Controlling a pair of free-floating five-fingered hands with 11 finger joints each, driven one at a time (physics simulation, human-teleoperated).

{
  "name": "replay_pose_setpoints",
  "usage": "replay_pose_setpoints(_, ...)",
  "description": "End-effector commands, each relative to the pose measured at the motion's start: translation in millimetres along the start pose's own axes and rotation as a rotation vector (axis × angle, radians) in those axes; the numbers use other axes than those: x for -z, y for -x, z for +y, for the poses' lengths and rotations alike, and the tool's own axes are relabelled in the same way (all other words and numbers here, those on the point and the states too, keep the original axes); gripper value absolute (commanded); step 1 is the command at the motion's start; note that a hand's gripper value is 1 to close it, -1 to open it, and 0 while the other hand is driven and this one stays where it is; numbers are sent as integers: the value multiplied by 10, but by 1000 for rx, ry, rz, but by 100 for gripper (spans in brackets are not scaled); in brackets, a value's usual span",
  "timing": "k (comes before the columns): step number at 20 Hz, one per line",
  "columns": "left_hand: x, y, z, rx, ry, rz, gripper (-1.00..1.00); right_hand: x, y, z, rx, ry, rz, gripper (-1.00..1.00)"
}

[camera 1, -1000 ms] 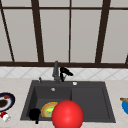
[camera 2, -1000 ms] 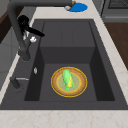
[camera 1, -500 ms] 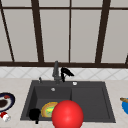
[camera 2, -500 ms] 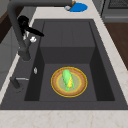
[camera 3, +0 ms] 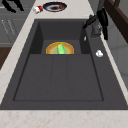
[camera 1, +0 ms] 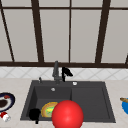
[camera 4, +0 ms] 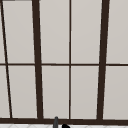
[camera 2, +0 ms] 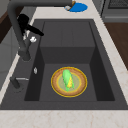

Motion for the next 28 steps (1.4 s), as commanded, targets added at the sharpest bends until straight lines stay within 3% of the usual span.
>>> replay_pose_setpoints(1, 0, 0, 0, 0, 0, 0, 0, 18, -15, -32, -12, -14, -125, -100)
replay_pose_setpoints(8, 0, 0, 0, 0, 0, 0, 0, 14, -3, -46, 9, -11, -295, -100)
replay_pose_setpoints(12, 0, 0, 0, 0, 0, 0, 0, -10, 211, -53, 26, 52, -362, -100)
replay_pose_setpoints(16, 0, 0, 0, 0, 0, 0, 0, -37, 332, 10, 13, 49, -450, -100)
replay_pose_setpoints(18, 0, 0, 0, 0, 0, 0, 0, -18, 237, -32, 44, 27, -405, -100)
replay_pose_setpoints(25, 0, 0, 0, 0, 0, 0, 0, 1, 267, -72, 10, -13, -397, -100)
replay_pose_setpoints(26, 0, 0, 0, 0, 0, 0, 0, -5, 274, -63, 31, 18, -396, 100)
replay_pose_setpoints(28, 0, 0, 0, 0, 0, 0, 0, 11, 360, -53, 20, 47, -402, 100)
